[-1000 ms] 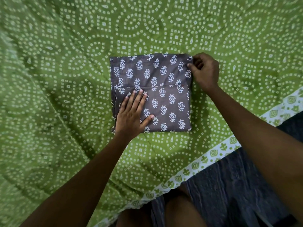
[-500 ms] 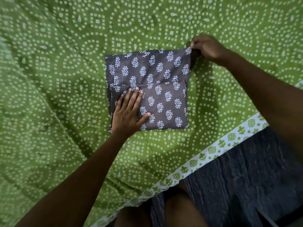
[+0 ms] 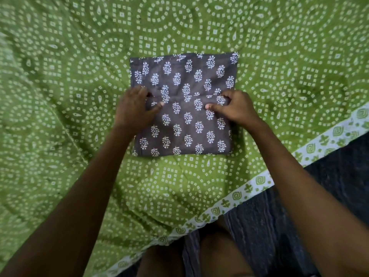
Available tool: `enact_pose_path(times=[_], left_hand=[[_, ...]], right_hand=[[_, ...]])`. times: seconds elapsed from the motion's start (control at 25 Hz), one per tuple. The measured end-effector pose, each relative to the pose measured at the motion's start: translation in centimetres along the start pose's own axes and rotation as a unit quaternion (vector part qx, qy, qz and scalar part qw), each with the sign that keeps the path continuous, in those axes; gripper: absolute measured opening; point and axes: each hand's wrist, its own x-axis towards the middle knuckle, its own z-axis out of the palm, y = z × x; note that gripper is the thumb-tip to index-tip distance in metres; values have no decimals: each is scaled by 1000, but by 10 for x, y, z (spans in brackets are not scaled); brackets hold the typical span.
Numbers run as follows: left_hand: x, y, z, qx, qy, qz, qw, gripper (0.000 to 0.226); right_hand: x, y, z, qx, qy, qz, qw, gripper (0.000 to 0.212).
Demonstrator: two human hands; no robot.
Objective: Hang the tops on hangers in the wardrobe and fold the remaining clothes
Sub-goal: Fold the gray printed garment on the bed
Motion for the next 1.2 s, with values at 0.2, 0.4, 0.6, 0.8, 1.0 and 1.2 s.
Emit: enact_pose_path(times=[0.2, 0.4, 0.6, 0.8, 1.0, 1.2], left_hand=[[4, -2, 0, -119, -28, -36, 992, 29], [3, -10, 14, -42, 68, 52, 995, 31], [-10, -45, 17, -90, 10, 263, 961, 32], [11, -36, -1, -231, -94, 185, 951, 35], [22, -32, -23, -492, -188, -116, 842, 52], [37, -2, -31, -584, -50, -216, 781, 73]], right_hand=[[-10, 24, 13, 334, -3, 41, 942, 21], [-28, 34, 34, 80, 241, -52, 966, 19], [-45, 84, 11, -362, 67, -407, 836, 65], [-18, 62, 3, -361, -52, -460, 809, 59], [-3, -15, -9, 221, -77, -113, 966, 11], [46, -30, -6, 390, 135, 102, 905, 34]])
